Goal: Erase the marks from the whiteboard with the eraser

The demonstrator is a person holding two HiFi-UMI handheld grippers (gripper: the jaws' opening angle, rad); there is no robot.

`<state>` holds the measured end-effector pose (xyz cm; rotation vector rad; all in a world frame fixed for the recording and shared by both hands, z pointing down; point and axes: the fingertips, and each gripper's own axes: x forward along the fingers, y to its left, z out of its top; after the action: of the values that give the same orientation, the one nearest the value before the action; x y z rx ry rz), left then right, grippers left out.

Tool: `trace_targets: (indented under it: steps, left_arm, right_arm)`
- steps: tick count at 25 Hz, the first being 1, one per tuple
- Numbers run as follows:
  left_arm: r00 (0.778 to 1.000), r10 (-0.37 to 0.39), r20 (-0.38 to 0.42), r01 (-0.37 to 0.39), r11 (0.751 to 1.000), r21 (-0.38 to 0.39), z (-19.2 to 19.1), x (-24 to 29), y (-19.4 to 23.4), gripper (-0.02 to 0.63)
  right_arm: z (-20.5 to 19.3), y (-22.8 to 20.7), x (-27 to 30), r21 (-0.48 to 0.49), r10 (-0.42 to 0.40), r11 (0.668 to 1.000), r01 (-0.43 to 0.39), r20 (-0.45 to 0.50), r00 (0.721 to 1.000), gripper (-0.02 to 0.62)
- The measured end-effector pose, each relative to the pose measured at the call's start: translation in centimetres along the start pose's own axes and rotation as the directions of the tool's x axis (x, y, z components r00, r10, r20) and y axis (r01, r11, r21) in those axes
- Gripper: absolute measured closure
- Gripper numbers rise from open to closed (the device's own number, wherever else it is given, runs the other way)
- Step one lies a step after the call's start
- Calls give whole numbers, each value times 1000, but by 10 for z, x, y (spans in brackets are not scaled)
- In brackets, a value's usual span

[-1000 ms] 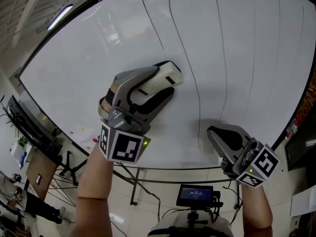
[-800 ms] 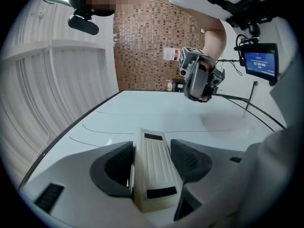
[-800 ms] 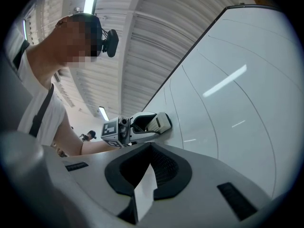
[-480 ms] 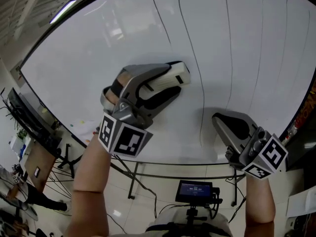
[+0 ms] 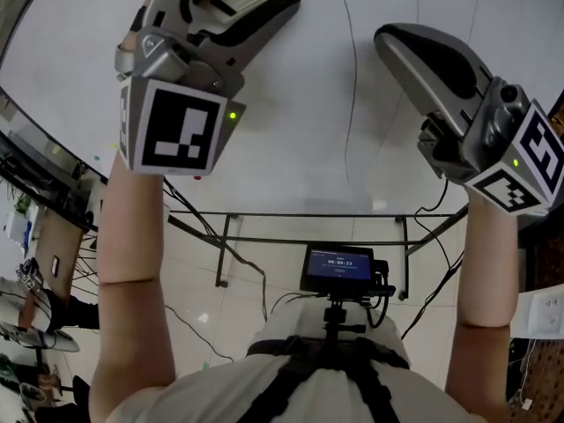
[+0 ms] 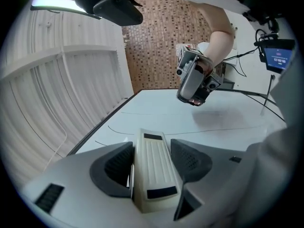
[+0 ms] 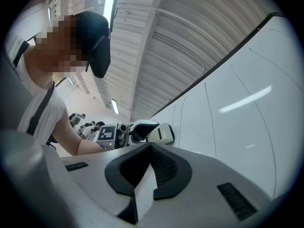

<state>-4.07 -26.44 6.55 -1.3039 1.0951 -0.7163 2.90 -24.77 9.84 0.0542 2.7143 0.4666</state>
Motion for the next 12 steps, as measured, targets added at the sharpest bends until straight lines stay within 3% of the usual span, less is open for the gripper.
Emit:
trace_targets:
  steps: [7,12]
  left_arm:
    - [999,-39,-33,40,999,24,-17,-10,-23,324]
    - [994,-104,-33,104,995,2,-1,-21,-43,324]
  right_arm:
    - [6,0,26,-113,24,993,-23,10,1000,584]
    - [16,5,28,-66,21,998,-24,-42,999,584]
